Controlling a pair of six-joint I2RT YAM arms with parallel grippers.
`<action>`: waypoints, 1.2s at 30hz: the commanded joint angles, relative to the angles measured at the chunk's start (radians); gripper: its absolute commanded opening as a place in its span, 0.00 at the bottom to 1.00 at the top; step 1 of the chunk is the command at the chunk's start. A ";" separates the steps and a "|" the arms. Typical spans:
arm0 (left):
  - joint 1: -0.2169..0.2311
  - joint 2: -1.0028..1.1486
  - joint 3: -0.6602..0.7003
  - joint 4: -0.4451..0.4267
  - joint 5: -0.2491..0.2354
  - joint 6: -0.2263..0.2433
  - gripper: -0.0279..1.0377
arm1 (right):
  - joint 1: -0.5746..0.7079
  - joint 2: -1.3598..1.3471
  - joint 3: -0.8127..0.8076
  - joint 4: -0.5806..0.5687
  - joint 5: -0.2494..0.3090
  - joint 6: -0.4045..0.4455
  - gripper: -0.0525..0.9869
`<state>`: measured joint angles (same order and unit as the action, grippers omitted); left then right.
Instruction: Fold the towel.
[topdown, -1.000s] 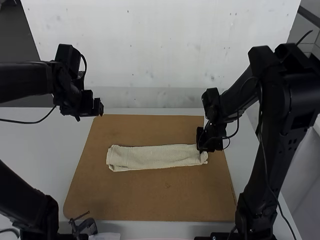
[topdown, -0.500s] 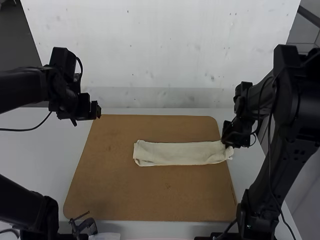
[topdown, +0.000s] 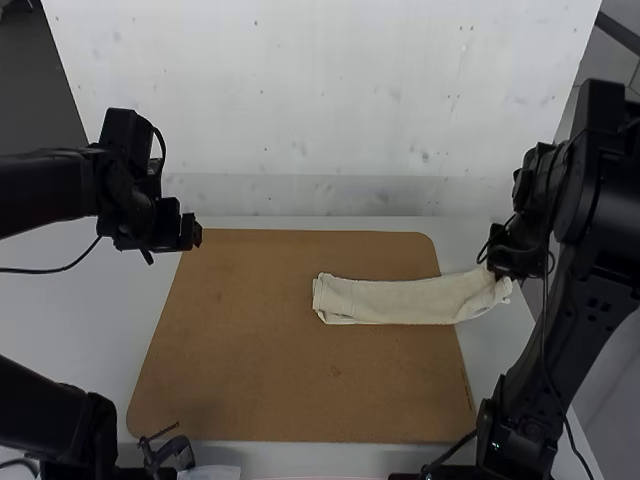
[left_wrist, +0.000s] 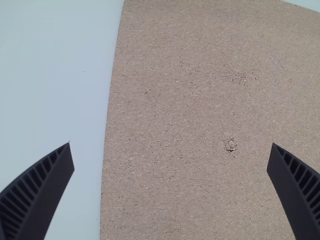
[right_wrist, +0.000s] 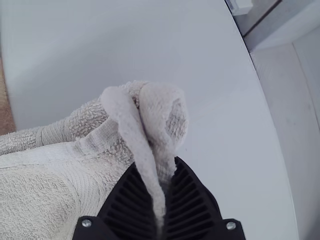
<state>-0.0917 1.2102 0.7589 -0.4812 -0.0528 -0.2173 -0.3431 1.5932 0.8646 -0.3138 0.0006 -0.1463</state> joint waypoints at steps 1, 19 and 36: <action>0.004 -0.020 -0.009 0.010 0.013 0.010 0.96 | 0.093 -0.067 0.017 -0.030 0.013 0.030 0.07; 0.030 -0.054 -0.047 0.033 0.025 0.012 0.96 | 0.925 0.076 0.116 -0.084 0.239 0.468 0.07; 0.027 -0.038 -0.052 0.052 0.025 0.012 0.96 | 1.061 0.260 0.287 -0.099 0.320 0.504 0.07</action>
<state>-0.0654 1.1641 0.7021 -0.4419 -0.0364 -0.2173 0.6830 1.8275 1.1038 -0.4099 0.2901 0.3393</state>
